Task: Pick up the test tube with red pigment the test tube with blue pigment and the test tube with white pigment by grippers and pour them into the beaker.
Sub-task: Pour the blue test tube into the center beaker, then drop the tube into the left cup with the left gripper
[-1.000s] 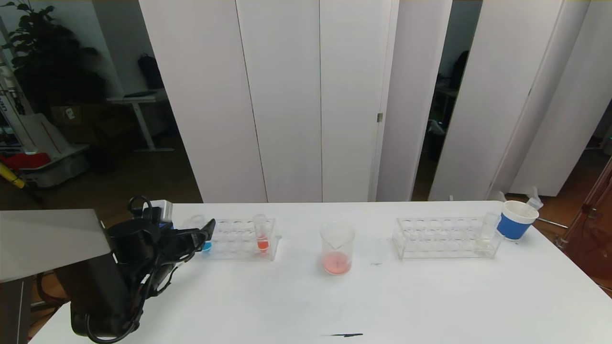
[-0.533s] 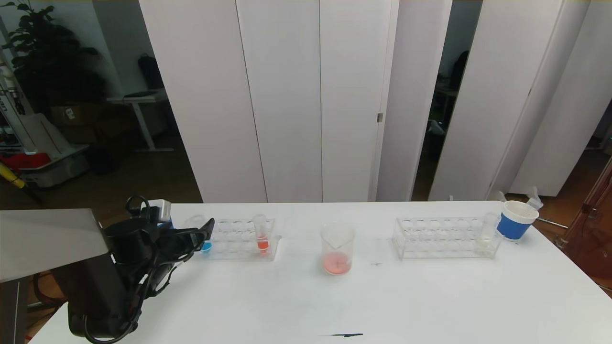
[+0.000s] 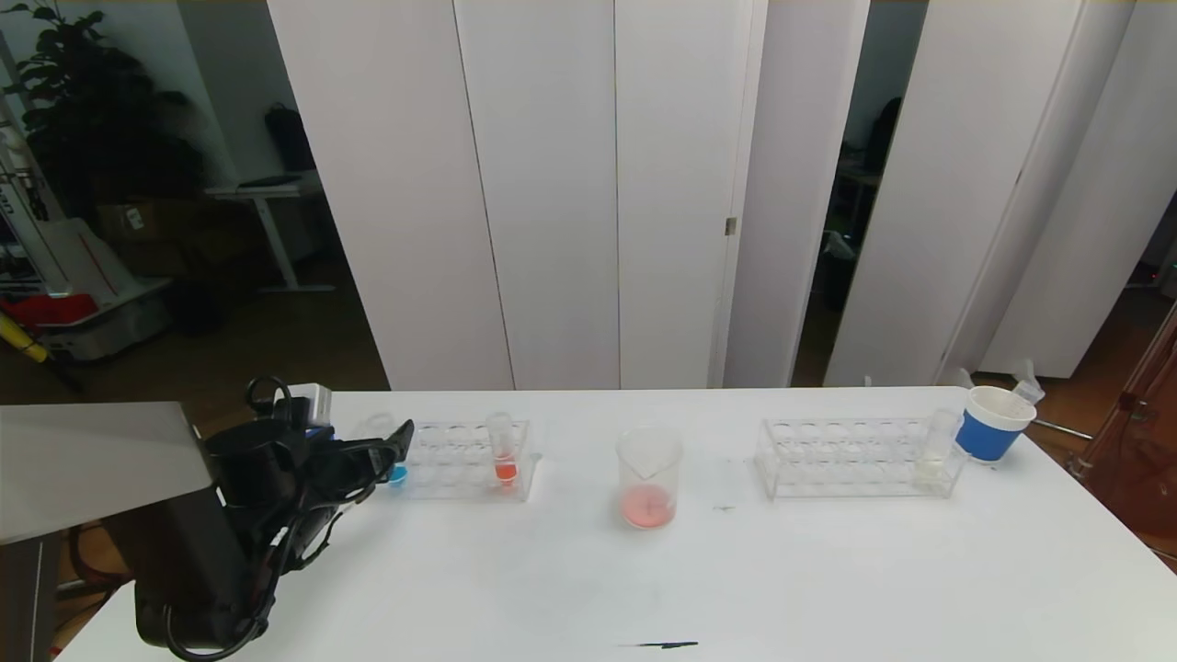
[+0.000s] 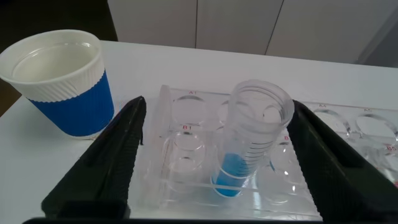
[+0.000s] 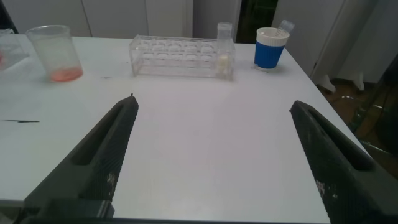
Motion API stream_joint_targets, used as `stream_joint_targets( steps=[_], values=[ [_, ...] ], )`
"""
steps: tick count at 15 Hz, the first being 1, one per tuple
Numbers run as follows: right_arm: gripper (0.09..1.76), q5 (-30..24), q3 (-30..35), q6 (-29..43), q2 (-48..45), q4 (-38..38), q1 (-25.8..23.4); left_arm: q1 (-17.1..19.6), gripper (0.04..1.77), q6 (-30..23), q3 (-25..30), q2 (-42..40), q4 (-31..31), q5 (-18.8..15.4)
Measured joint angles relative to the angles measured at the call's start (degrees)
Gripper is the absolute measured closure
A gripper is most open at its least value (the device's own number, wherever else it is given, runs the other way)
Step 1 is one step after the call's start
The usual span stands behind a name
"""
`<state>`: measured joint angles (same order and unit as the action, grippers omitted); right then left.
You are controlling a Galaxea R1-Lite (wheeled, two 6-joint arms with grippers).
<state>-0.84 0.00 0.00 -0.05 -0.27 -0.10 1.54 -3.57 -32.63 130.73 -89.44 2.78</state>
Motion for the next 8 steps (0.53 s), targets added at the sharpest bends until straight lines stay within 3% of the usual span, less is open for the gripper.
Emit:
stream_joint_targets(
  steps=[1, 3, 4, 5, 6, 8],
  values=[
    [0.1, 0.0, 0.0, 0.0, 0.0, 0.0, 0.0, 0.0, 0.45, 0.0, -0.1, 0.1, 0.0, 0.0],
    [0.1, 0.0, 0.0, 0.0, 0.0, 0.0, 0.0, -0.3, 1.26, 0.0, -0.3, 0.2, 0.0, -0.4],
    [0.1, 0.0, 0.0, 0.0, 0.0, 0.0, 0.0, -0.1, 1.41, 0.0, -0.3, 0.3, 0.0, -0.4],
    [0.1, 0.0, 0.0, 0.0, 0.0, 0.0, 0.0, -0.1, 1.35, 0.0, -0.3, 0.3, 0.0, -0.4],
    [0.1, 0.0, 0.0, 0.0, 0.0, 0.0, -0.1, -0.1, 1.12, 0.0, -0.4, 0.3, 0.0, -0.3],
    [0.1, 0.0, 0.0, 0.0, 0.0, 0.0, 0.0, -0.1, 1.24, 0.0, -0.4, 0.4, 0.0, -0.1]
  ],
)
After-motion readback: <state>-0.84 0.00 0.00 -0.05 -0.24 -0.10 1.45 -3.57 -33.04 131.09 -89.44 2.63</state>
